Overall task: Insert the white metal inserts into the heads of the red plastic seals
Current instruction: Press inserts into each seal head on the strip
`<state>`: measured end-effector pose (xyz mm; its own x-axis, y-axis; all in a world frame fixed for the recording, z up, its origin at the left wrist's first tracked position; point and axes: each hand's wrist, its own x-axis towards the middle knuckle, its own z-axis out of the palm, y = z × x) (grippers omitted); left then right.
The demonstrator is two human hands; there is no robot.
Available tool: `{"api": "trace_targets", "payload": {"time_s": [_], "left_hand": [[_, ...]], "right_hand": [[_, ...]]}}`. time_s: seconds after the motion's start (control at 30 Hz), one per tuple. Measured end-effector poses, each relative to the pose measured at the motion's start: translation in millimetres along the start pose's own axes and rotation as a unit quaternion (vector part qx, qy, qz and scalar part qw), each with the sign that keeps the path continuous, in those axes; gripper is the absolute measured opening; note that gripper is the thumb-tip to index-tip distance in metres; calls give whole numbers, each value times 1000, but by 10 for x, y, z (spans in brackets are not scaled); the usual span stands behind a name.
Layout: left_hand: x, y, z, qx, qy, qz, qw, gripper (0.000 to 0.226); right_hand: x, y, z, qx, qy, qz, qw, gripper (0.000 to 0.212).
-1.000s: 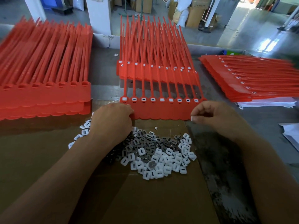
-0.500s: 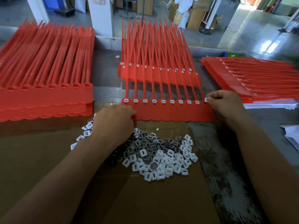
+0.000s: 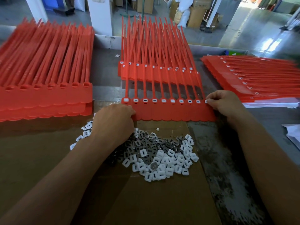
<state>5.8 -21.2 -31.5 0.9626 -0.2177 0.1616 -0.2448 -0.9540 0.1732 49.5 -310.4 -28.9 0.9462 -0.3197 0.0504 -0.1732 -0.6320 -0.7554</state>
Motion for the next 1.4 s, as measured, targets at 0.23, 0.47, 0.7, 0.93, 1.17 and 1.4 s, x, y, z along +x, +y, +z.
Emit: {"api": "trace_targets", "payload": {"time_s": [0.23,0.47,0.7,0.93,1.17,1.4], "left_hand": [[-2,0,0,1,3,3,1000,34],[5,-2,1,1,-1,2,1000,35],[3,1,7,2,4,2,1000,34],[0,0,17,3,8,3,1000,34],[-1,-6,18,3,7,1,1000,35],[2,-4,19,3,6,3,1000,34]], "right_hand": [[23,5,15,-12,-1,-4,1000,8],[60,25,32,36,18,9,999,19],[111,-41,1,24,-21,53,998,20],[141,-92,-12,16,-38,72,997,31],[198,-82,4,0,-40,90,995,32],[177,-48,28,-7,-16,78,997,32]]}}
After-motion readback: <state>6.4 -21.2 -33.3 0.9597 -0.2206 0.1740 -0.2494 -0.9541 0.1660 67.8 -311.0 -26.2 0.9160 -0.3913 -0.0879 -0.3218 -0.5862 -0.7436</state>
